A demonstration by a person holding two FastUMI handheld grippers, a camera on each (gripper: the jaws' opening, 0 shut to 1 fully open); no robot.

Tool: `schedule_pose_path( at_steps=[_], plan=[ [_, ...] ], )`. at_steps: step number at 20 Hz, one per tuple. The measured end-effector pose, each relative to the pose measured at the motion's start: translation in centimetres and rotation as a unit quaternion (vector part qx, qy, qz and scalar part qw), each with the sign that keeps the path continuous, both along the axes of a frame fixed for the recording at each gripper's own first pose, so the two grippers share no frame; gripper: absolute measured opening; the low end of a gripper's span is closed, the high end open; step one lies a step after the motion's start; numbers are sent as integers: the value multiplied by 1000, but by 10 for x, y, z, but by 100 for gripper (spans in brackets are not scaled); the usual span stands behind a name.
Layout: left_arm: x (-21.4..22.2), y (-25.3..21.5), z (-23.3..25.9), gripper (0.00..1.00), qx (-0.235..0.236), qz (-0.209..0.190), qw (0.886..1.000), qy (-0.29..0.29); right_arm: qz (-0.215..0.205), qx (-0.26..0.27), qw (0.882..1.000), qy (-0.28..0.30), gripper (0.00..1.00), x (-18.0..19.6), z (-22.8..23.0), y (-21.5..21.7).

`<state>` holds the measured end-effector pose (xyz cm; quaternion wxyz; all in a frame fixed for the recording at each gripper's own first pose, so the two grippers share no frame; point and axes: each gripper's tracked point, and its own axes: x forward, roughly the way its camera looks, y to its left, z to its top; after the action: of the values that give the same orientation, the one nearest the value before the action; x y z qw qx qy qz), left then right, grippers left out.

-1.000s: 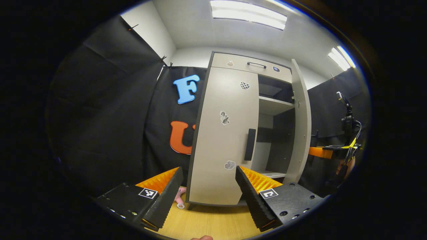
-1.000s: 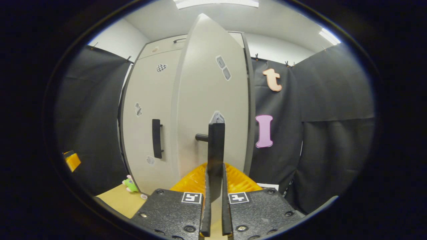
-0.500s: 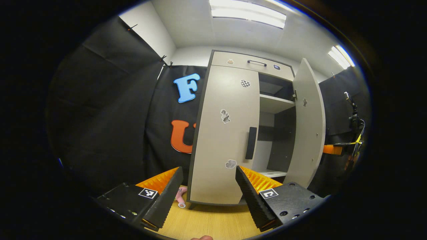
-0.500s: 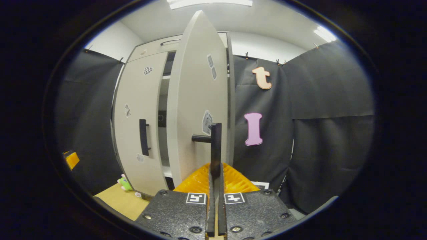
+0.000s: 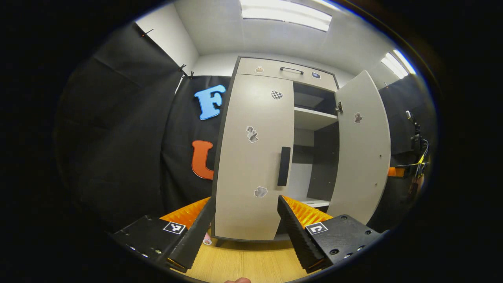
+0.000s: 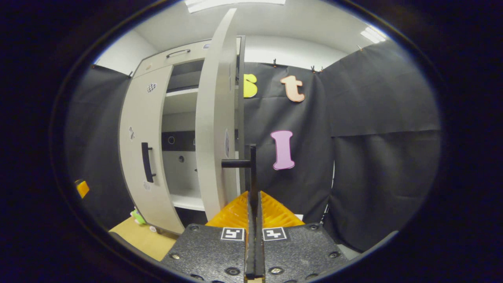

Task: Open the right door of the double-door shoe cabinet with the right hand, and open the left door with the left hand.

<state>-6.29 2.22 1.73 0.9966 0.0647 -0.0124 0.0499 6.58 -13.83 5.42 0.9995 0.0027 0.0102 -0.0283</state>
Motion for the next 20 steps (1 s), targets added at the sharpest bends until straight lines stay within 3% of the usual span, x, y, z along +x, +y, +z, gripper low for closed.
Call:
schedule_pose_path(
  at_steps=[6, 10, 14, 20],
  plan=[
    [1, -4, 0, 95, 2, 3, 1000, -3, 7, 0, 1000, 0, 4, -2, 0, 0],
    [3, -9, 0, 95, 2, -4, 1000, -2, -4, -5, 1000, -11, 4, -30, 5, 4],
    [12, -15, -4, 95, 0, -17, 1000, 0, 2, -1, 1000, -25, 4, -64, 2, 28],
    [28, -29, -16, 95, -14, -43, 999, 16, 23, -29, 999, -31, 4, -79, -11, 82]
  ],
)
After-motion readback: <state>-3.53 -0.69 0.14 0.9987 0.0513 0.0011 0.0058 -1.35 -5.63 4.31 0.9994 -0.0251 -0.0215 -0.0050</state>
